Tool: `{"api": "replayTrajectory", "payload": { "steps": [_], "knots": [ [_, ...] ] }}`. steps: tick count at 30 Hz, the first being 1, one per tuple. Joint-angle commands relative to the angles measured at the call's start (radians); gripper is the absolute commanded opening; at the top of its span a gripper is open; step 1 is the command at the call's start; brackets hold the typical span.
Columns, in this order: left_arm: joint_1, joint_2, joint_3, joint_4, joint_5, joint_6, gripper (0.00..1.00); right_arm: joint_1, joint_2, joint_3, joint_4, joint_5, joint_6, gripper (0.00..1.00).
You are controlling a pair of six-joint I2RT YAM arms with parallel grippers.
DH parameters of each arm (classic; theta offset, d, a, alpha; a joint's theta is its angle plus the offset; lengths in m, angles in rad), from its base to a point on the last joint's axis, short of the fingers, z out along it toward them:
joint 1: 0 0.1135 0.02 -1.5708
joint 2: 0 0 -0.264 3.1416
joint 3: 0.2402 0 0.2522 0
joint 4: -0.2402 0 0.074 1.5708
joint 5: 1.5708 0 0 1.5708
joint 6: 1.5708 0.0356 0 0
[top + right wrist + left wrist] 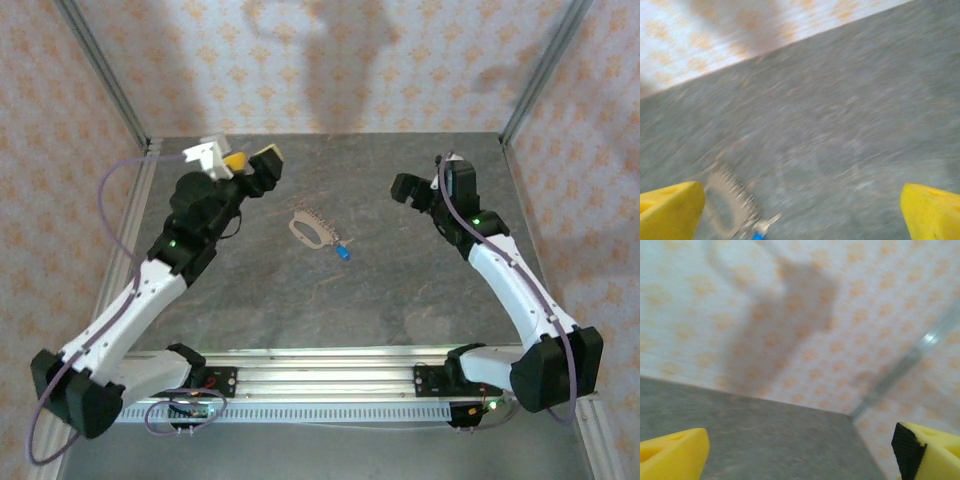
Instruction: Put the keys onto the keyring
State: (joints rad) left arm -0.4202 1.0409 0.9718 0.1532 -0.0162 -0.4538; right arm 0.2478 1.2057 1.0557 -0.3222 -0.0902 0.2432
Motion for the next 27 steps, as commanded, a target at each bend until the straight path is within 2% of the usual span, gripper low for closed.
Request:
{"api": "replayTrajectory", "payload": {
  "steps": [1,5,10,14,18,23,27],
  "knots": [
    [-0.002,-0.082,-0.102,0.016,-0.318,0.251,1.00,-0.007,-0.017,-0.089,0.152,0.290,-0.023,1.00],
    [0.026,-0.146,-0.221,0.022,-0.454,0.358,1.00,-0.029,-0.036,-0.175,0.277,0.409,-0.093,1.00],
    [0.118,-0.153,-0.400,0.108,-0.480,0.388,1.00,-0.081,-0.010,-0.271,0.362,0.506,-0.097,1.00],
    [0.186,-0.108,-0.498,0.184,-0.455,0.378,1.00,-0.108,0.045,-0.330,0.417,0.581,-0.101,1.00],
    [0.251,-0.029,-0.563,0.268,-0.420,0.370,1.00,-0.119,0.114,-0.395,0.512,0.601,-0.110,1.00],
    [0.331,0.091,-0.616,0.393,-0.350,0.349,1.00,-0.120,0.192,-0.464,0.675,0.567,-0.172,1.00],
    [0.361,0.201,-0.629,0.499,-0.278,0.372,1.00,-0.129,0.244,-0.537,0.871,0.538,-0.226,1.00]
  ]
}}
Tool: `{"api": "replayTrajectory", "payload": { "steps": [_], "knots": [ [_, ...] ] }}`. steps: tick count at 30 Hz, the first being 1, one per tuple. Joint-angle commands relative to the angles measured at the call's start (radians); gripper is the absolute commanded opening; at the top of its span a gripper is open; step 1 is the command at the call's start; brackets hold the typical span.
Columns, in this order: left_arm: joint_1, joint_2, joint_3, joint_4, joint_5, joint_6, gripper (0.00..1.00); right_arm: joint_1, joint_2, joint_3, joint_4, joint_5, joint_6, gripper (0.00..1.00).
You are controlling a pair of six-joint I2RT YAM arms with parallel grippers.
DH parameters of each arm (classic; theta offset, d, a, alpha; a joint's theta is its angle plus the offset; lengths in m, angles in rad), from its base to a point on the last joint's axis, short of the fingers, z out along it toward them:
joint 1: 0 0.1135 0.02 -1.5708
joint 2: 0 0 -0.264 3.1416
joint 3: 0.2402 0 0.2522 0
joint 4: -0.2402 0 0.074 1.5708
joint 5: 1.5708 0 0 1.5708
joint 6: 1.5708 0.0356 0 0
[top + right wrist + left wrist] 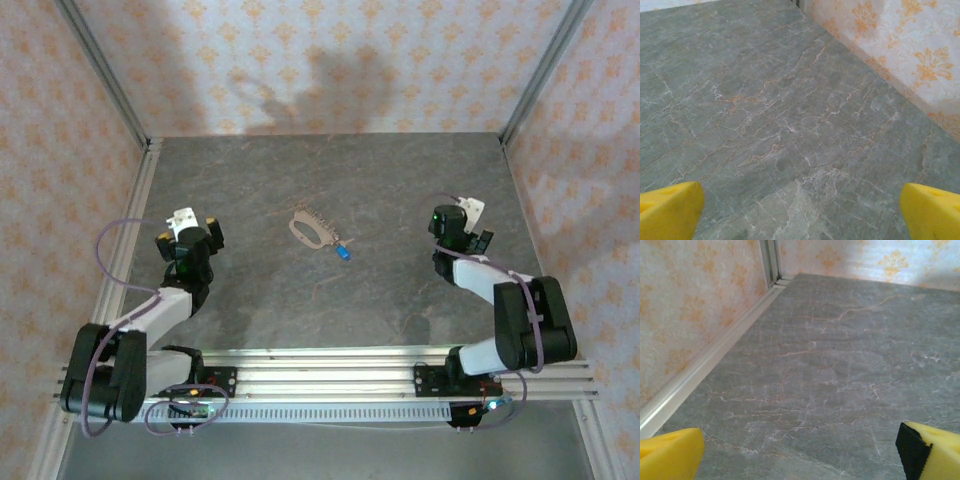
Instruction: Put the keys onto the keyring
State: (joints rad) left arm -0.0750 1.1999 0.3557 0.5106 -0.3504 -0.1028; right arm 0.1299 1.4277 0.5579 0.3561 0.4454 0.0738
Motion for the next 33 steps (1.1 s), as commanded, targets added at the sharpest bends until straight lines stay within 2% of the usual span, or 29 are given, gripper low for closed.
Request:
{"api": "replayTrajectory", "payload": {
  "steps": [1,4,6,8,10,11,12,13,14,15,17,33],
  "knots": [
    [0.023,0.063,-0.018,0.171,0.077,0.027,1.00,-0.016,0.021,-0.053,0.223,-0.010,-0.062,1.00],
    [0.053,0.126,-0.019,0.233,0.140,0.028,1.00,-0.056,0.049,-0.110,0.349,-0.087,-0.050,1.00],
    [0.074,0.170,-0.008,0.256,0.181,0.023,1.00,-0.077,0.035,-0.105,0.309,-0.168,-0.045,1.00],
    [0.078,0.206,0.011,0.257,0.236,0.043,1.00,-0.084,0.064,-0.135,0.387,-0.237,-0.068,1.00],
    [0.078,0.254,0.016,0.287,0.282,0.058,1.00,-0.084,0.120,-0.177,0.540,-0.289,-0.102,1.00],
    [0.078,0.292,0.014,0.333,0.282,0.060,1.00,-0.085,0.104,-0.159,0.482,-0.297,-0.099,1.00],
    [0.076,0.297,0.034,0.309,0.303,0.074,1.00,-0.092,0.090,-0.139,0.408,-0.318,-0.095,1.00],
    [0.073,0.287,0.056,0.241,0.311,0.081,1.00,-0.095,0.108,-0.151,0.463,-0.323,-0.097,1.00],
    [0.065,0.303,0.050,0.281,0.311,0.094,1.00,-0.095,0.111,-0.152,0.475,-0.323,-0.099,1.00],
    [0.063,0.294,0.067,0.229,0.317,0.097,1.00,-0.095,0.095,-0.141,0.423,-0.323,-0.096,1.00],
    [0.053,0.299,0.070,0.233,0.297,0.104,1.00,-0.093,0.101,-0.154,0.463,-0.324,-0.101,0.99],
    [0.050,0.302,0.074,0.229,0.295,0.104,1.00,-0.088,0.099,-0.141,0.433,-0.330,-0.108,0.99]
  ]
}}
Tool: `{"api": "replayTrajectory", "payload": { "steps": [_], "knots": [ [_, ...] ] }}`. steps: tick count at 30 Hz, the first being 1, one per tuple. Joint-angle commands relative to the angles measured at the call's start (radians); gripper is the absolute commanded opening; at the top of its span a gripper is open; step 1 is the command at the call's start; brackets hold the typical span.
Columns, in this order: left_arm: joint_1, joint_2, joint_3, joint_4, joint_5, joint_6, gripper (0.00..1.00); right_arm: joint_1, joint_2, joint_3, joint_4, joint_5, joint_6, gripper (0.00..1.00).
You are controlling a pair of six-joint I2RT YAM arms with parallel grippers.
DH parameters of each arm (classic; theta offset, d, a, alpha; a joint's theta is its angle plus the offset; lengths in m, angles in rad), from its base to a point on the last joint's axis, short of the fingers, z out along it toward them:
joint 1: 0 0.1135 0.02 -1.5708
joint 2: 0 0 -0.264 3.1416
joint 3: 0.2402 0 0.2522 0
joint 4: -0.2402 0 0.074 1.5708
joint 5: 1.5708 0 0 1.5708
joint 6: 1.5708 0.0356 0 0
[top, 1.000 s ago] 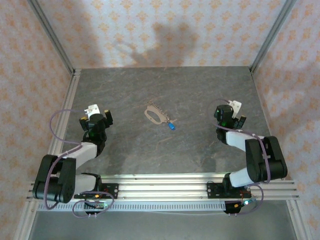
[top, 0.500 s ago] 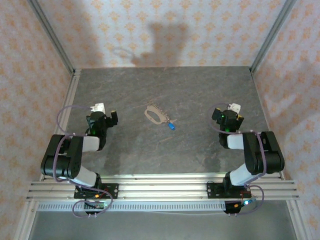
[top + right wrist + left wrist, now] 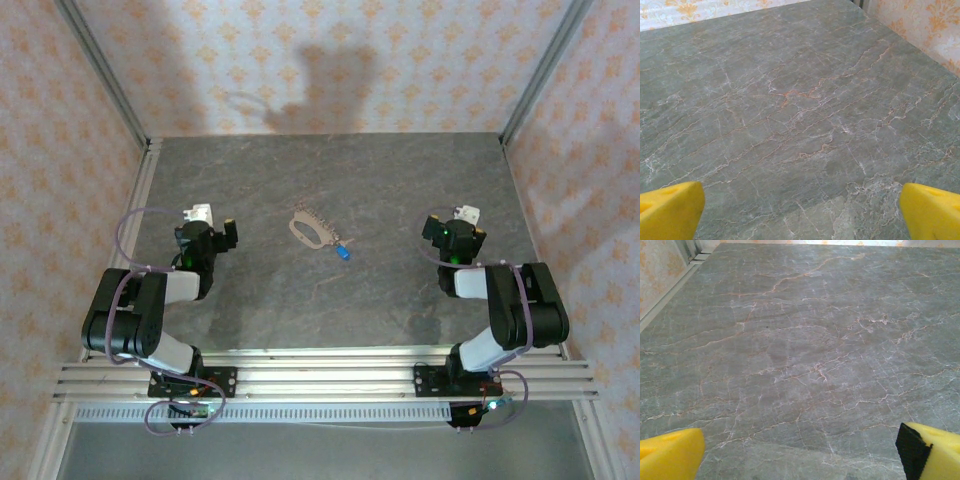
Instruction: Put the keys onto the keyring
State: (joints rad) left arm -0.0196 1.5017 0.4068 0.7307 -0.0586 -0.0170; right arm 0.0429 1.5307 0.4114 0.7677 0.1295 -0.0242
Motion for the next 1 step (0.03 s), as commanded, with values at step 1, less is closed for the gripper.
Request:
{"api": "replayTrajectory", "payload": {
  "steps": [1],
  "knots": [
    [-0.004,0.000,0.023,0.009,0.002,0.019,1.00,-0.001,-0.007,0.001,0.026,-0.015,-0.011,0.99]
  ]
}}
